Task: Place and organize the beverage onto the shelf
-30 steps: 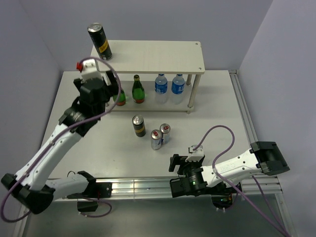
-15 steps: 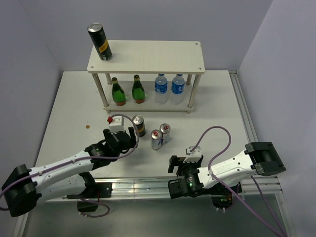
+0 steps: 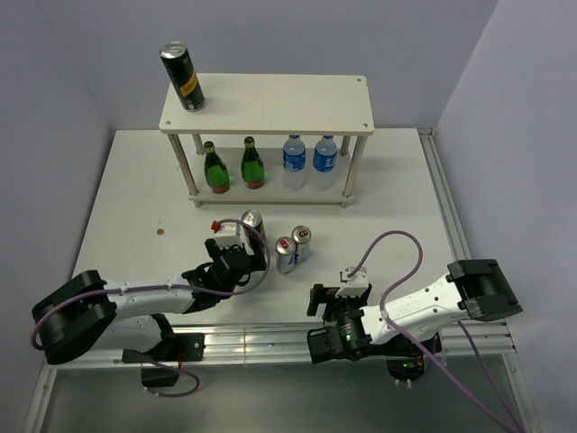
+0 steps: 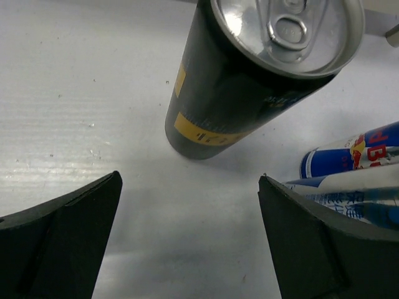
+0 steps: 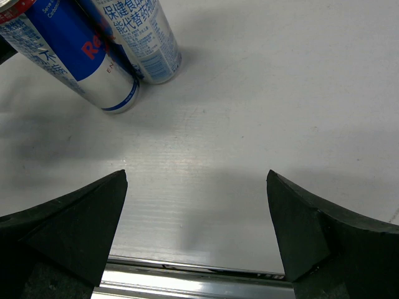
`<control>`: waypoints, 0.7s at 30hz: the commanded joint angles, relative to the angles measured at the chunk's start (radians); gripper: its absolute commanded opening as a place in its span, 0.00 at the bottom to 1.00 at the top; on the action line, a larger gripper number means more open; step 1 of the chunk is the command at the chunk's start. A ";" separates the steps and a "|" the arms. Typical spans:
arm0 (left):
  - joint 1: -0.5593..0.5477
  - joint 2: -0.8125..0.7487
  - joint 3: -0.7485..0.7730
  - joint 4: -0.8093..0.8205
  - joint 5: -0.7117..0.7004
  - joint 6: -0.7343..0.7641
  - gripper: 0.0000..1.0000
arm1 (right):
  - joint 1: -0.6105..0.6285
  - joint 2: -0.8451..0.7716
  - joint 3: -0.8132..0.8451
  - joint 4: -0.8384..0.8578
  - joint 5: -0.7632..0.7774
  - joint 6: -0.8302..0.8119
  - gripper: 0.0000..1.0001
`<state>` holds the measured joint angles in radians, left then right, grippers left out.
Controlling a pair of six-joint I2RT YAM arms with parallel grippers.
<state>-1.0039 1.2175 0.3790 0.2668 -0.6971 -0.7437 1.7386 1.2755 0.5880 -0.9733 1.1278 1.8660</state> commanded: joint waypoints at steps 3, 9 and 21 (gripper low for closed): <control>-0.006 0.126 0.055 0.221 -0.100 0.081 0.99 | 0.009 0.008 0.015 -0.013 0.029 0.041 1.00; -0.006 0.301 0.147 0.293 -0.140 0.084 0.99 | 0.009 -0.007 -0.001 -0.007 0.024 0.039 1.00; 0.013 0.349 0.294 0.181 -0.261 0.150 0.00 | 0.009 -0.018 -0.008 0.005 0.020 0.030 1.00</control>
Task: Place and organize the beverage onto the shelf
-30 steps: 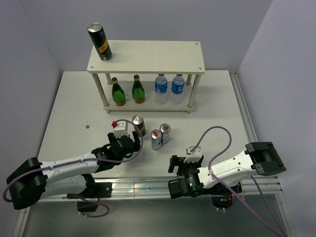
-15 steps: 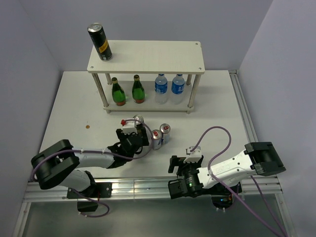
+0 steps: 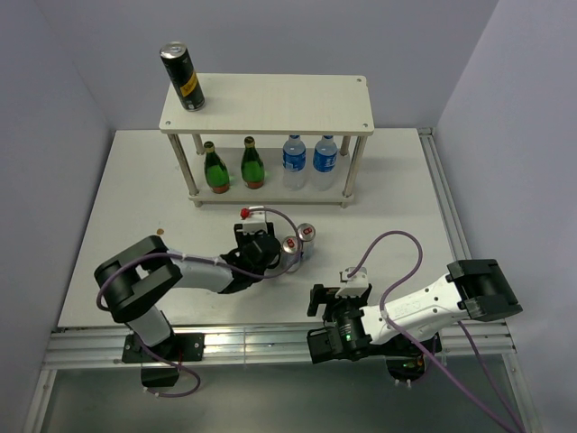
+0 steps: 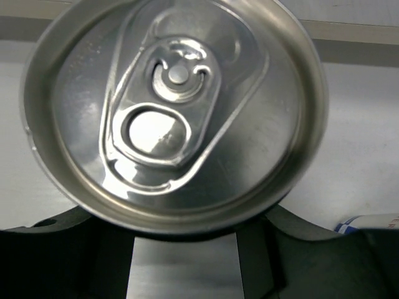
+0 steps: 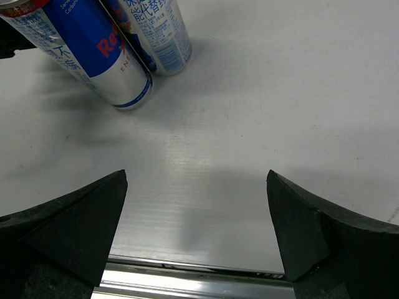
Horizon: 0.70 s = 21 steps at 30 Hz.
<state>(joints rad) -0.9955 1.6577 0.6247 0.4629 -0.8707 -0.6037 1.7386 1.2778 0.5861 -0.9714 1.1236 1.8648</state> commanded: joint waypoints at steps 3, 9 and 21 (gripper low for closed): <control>-0.012 -0.255 0.116 -0.244 -0.125 -0.024 0.00 | 0.007 -0.017 -0.011 0.010 0.025 0.031 1.00; -0.019 -0.384 0.427 -0.645 -0.135 0.088 0.00 | 0.009 -0.006 -0.019 0.043 0.031 0.014 1.00; 0.185 -0.276 0.969 -0.679 0.036 0.397 0.00 | 0.009 0.008 -0.002 0.057 0.035 0.003 1.00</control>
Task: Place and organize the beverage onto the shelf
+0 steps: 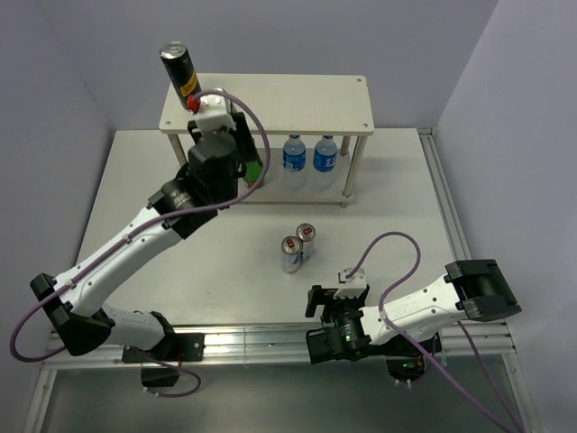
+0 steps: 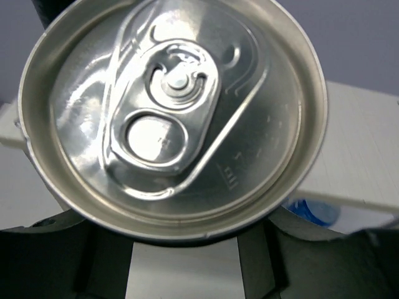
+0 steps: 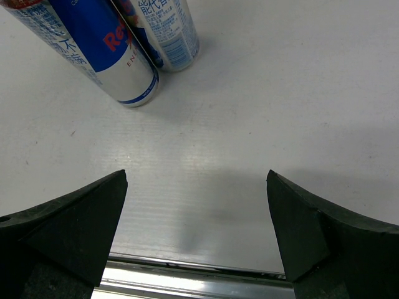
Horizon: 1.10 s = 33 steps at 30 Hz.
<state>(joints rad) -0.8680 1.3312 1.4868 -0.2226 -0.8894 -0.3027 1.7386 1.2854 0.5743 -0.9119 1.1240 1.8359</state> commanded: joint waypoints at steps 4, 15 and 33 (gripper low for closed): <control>0.135 0.117 0.239 0.012 0.113 0.123 0.00 | 0.012 -0.009 0.001 -0.021 0.031 0.054 1.00; 0.231 0.282 0.397 -0.024 0.147 0.126 0.00 | 0.016 -0.011 -0.005 -0.048 0.028 0.086 1.00; 0.274 0.364 0.437 -0.014 0.159 0.136 0.45 | 0.018 -0.011 -0.005 -0.061 0.025 0.097 1.00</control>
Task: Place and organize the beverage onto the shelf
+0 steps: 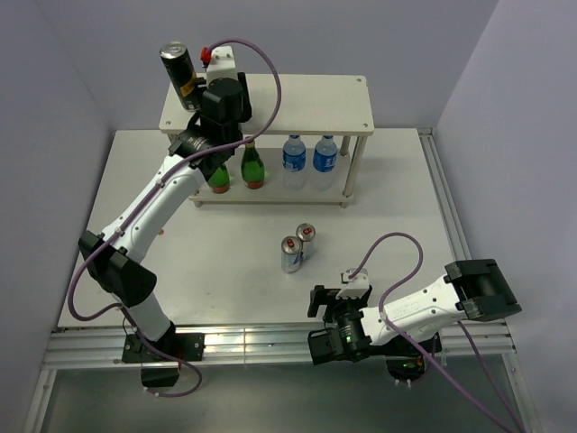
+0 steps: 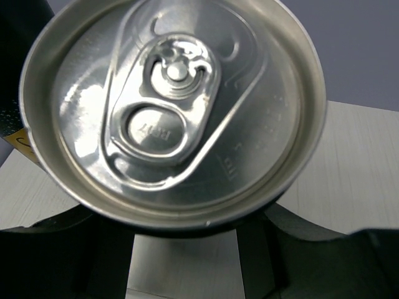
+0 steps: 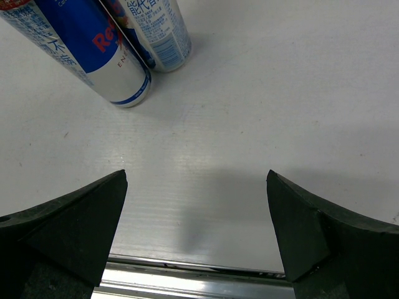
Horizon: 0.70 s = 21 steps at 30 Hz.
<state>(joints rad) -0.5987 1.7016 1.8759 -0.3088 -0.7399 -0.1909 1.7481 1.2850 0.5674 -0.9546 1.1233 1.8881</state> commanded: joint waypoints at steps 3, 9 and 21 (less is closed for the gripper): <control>0.007 -0.007 0.039 0.077 0.014 0.022 0.74 | 0.010 -0.010 0.002 -0.018 0.026 0.045 1.00; 0.005 -0.017 0.009 0.083 0.033 0.016 0.89 | 0.013 -0.006 0.003 -0.022 0.024 0.054 1.00; -0.027 -0.076 -0.058 0.053 0.028 -0.022 0.99 | 0.017 0.013 0.006 -0.026 0.021 0.068 1.00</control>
<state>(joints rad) -0.6060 1.6871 1.8393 -0.2749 -0.7090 -0.1967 1.7546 1.2873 0.5674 -0.9596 1.1198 1.9041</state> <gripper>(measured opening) 0.993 0.998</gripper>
